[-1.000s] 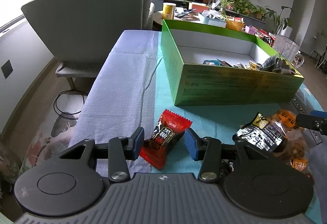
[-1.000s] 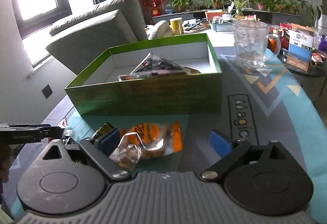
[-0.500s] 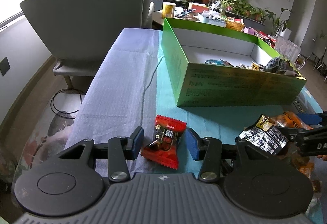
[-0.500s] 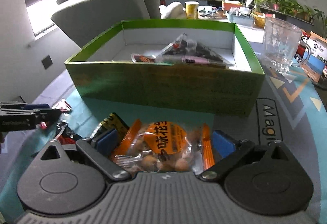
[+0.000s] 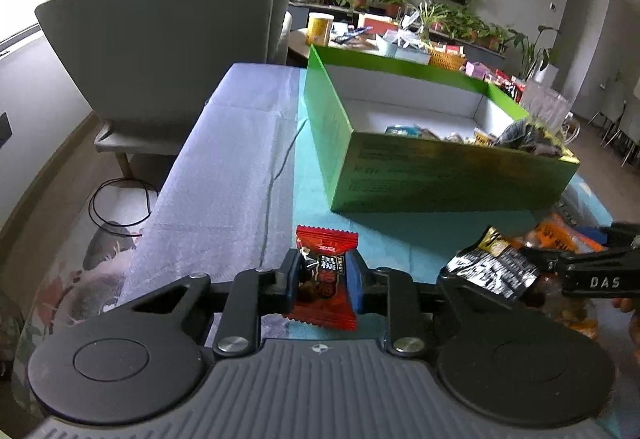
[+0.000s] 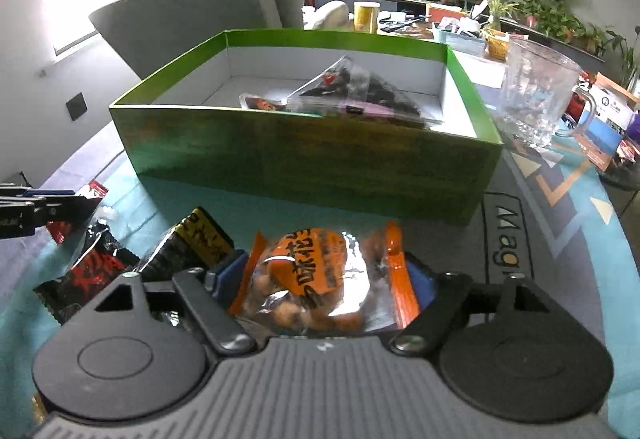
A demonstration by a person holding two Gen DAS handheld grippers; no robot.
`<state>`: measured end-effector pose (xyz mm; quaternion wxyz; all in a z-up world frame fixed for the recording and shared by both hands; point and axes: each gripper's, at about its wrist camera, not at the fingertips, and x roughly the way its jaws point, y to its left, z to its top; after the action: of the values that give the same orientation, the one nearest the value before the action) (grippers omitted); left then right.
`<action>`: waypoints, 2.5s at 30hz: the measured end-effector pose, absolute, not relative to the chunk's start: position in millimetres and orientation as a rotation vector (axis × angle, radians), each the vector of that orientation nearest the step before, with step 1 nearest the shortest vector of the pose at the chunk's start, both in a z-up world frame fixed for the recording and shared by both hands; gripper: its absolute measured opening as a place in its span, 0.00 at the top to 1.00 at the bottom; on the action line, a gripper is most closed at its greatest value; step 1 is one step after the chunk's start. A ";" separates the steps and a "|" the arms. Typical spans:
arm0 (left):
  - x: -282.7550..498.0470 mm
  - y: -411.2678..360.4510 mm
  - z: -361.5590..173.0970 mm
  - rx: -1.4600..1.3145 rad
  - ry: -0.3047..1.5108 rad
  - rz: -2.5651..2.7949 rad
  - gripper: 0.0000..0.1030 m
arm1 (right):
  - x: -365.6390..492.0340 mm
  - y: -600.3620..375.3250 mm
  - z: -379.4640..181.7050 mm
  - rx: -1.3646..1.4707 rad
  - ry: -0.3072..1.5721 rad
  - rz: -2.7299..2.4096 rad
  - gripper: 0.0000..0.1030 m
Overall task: Organize snacks
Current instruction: 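Carry the red packet into the box with the left gripper while the right drops the peanut bag in, then grasp a bagged dark jerky stick with the left gripper while the right grasps an orange snack bag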
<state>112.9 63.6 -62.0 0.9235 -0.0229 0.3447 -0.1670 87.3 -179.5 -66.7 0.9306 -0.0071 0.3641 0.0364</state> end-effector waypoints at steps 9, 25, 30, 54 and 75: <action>103.0 58.7 -41.2 -0.054 0.653 -0.353 0.78 | 75.2 -192.5 -56.3 0.047 0.718 0.054 0.49; 99.9 35.9 -1.9 -0.052 0.559 -0.390 0.78 | 67.8 -215.5 -8.3 0.119 0.508 0.049 0.49; 109.1 23.4 13.6 -0.048 0.518 -0.410 0.78 | 77.0 -220.3 5.0 0.123 0.453 0.057 0.49; 189.0 -26.6 3.3 0.009 0.551 -0.429 0.78 | 150.2 -228.1 -0.3 0.175 0.425 0.075 0.49; 193.0 -21.4 -12.7 0.034 0.599 -0.386 0.66 | 160.2 -228.0 -15.2 0.177 0.466 0.073 0.49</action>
<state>193.0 -21.4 -12.7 0.9371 0.0165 0.2931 -0.1889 160.2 -228.0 -15.2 0.9685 0.0875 0.2304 0.0361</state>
